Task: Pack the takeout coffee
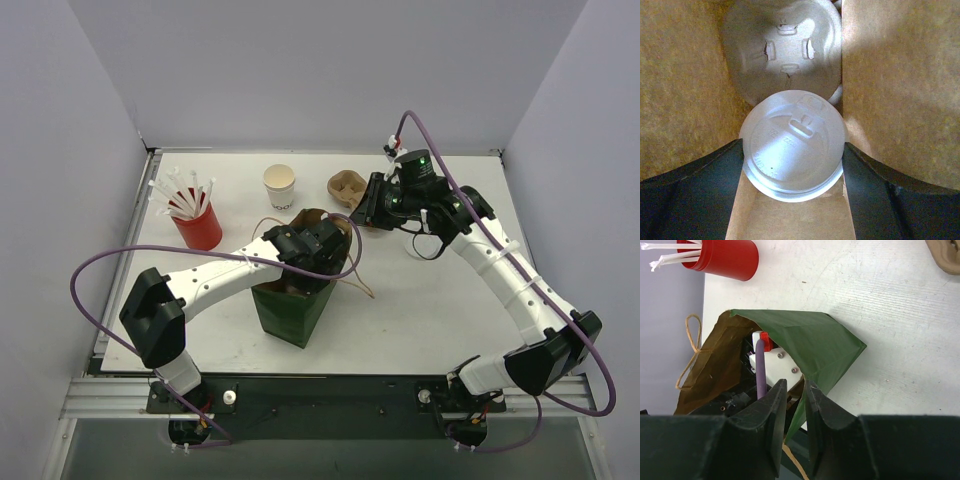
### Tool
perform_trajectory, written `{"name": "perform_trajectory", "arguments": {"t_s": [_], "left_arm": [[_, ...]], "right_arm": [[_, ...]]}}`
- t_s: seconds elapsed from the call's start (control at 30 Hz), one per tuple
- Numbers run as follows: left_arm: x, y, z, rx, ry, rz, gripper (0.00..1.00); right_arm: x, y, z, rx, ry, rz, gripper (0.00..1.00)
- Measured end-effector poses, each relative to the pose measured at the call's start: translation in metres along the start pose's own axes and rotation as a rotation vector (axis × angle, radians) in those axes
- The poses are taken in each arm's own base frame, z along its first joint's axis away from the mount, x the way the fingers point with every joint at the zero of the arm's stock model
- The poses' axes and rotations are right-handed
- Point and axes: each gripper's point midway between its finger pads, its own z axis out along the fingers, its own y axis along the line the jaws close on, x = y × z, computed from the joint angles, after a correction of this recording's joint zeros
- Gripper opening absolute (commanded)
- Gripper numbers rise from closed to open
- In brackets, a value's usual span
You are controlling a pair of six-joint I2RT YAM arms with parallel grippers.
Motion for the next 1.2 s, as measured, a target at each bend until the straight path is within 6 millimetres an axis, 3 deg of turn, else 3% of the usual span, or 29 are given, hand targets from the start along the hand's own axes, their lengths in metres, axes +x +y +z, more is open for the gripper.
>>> {"name": "perform_trajectory", "arguments": {"t_s": [0.47,0.7,0.97,1.2], "left_arm": [[0.003,0.0,-0.001,0.0,0.012,0.002,0.41],[0.003,0.0,-0.001,0.001,0.012,0.002,0.41],[0.003,0.0,-0.001,0.001,0.011,0.002,0.41],[0.003,0.0,-0.001,0.001,0.013,0.002,0.46]], "right_arm": [[0.006,0.0,0.007,-0.009,0.034,-0.002,0.19],[0.017,-0.011,0.018,0.015,0.069,0.006,0.18],[0.021,-0.012,0.025,0.016,0.089,0.01,0.0],[0.022,-0.011,0.025,0.017,0.09,0.007,0.0]]}}
